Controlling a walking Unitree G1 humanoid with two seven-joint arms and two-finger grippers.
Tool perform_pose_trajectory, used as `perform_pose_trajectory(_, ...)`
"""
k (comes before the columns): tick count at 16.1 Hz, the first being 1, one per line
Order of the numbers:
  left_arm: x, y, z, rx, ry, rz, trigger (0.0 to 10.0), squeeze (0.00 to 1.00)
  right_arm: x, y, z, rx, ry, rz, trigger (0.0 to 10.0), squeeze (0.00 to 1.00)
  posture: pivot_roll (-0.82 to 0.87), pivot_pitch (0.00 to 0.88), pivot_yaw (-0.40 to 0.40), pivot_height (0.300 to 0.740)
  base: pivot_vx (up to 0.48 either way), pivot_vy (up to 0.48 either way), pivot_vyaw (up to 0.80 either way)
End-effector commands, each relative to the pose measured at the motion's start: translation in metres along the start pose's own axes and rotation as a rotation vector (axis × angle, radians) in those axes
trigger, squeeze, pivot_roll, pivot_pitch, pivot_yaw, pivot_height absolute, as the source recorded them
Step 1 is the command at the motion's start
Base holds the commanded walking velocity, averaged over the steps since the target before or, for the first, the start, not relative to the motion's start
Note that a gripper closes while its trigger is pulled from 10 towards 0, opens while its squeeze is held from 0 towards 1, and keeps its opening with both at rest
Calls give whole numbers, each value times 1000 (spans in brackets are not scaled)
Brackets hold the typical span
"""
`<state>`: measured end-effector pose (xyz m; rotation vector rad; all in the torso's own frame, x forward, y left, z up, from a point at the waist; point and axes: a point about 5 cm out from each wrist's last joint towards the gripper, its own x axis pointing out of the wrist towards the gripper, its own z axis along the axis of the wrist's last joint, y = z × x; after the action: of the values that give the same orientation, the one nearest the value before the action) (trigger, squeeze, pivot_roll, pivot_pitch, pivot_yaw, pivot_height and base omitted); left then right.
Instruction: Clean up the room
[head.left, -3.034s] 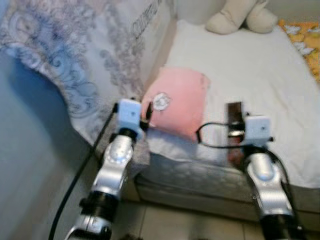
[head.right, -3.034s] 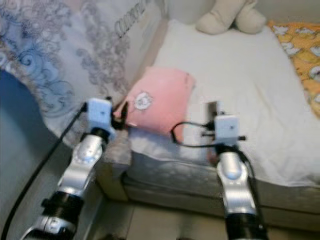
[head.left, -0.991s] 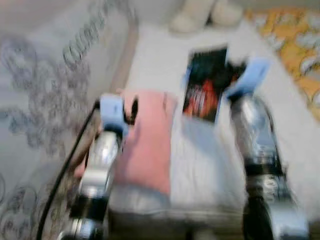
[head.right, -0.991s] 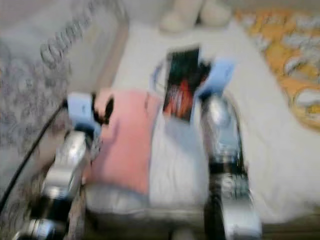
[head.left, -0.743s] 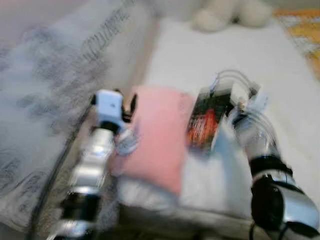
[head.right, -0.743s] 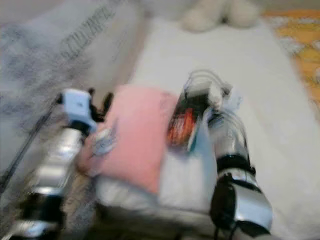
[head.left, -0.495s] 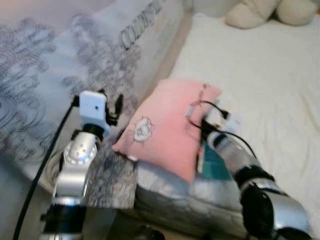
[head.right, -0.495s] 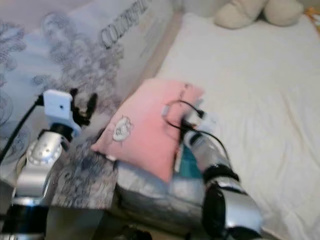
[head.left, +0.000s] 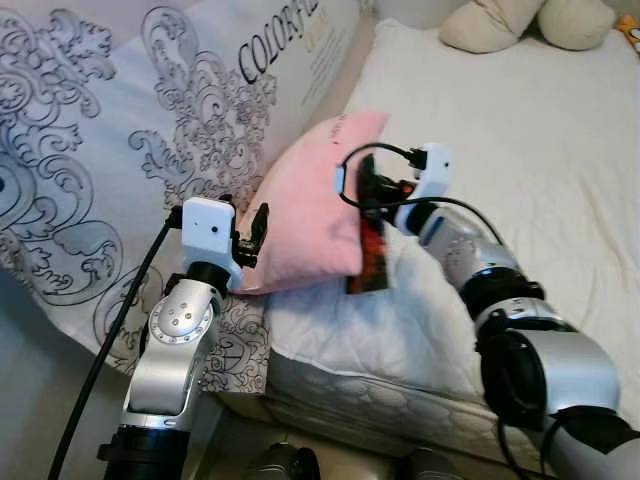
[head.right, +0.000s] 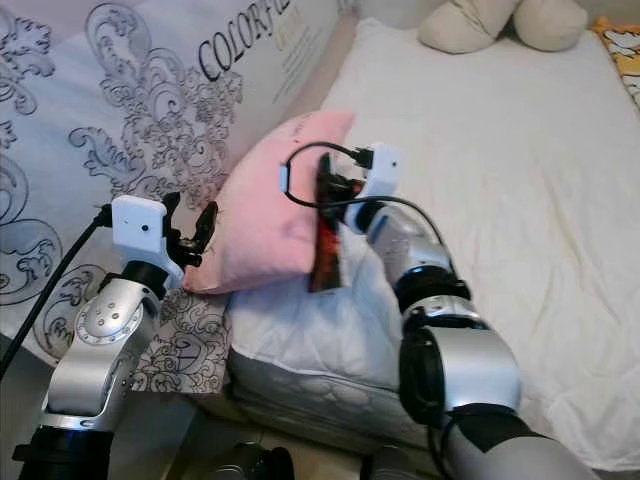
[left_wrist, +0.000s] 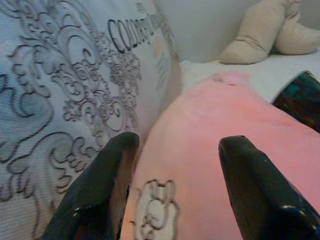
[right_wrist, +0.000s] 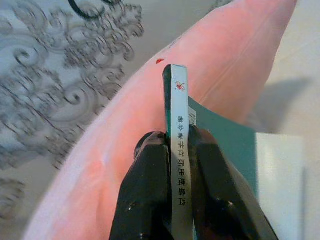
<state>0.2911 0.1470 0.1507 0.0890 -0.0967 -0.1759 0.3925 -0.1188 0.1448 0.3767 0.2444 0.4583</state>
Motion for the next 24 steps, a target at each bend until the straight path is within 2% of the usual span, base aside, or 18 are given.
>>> perform_pose_trajectory(1,-1,2,-1,7,10,10,10000,0,0,1,-10,-38,32,-3,0,0,4,62,105,740,0,0,0)
perform_pose_trajectory(2,0,2,-1,4,12,9,10000,0,-6,-6,-35,-85,116,-30,0,0,-2,58,103,740,0,0,0)
perform_pose_trajectory(3,2,1,-2,0,14,8,10000,0,-9,-6,-49,-148,174,-25,0,0,-10,54,103,740,0,0,0)
perform_pose_trajectory(5,3,-1,-2,-4,15,3,10000,0,-9,-4,-51,-181,191,-6,0,0,-11,52,100,740,0,0,0)
perform_pose_trajectory(7,5,-5,-2,-11,11,-5,10000,0,-15,-12,-39,-238,149,-27,0,0,-15,47,92,740,0,0,0)
perform_pose_trajectory(10,6,-7,-3,-22,10,-8,10000,0,-41,-38,-19,-299,71,-169,0,0,-37,40,91,740,0,0,0)
perform_pose_trajectory(11,7,-9,-3,-25,9,-12,10000,0,-46,-40,-11,-316,56,-180,0,0,-43,38,92,740,0,0,0)
perform_pose_trajectory(14,11,-12,-3,-32,6,-26,10000,0,-53,-34,11,-339,20,-169,0,0,-59,30,95,740,0,0,0)
perform_pose_trajectory(17,13,-15,-1,-37,-6,-34,10000,0,-49,-1,41,-339,-30,-12,0,0,-47,19,90,740,0,0,0)
perform_pose_trajectory(19,14,-14,-1,-37,-11,-31,10000,0,-51,10,58,-320,-66,30,0,0,-40,12,86,740,0,0,0)
perform_pose_trajectory(21,15,-13,-1,-35,-15,-27,10000,0,-58,7,83,-303,-126,3,0,0,-41,0,83,740,0,0,0)
perform_pose_trajectory(24,18,-12,1,-37,-22,-27,10000,0,-71,1,107,-338,-181,-44,0,0,-52,0,89,740,0,0,0)
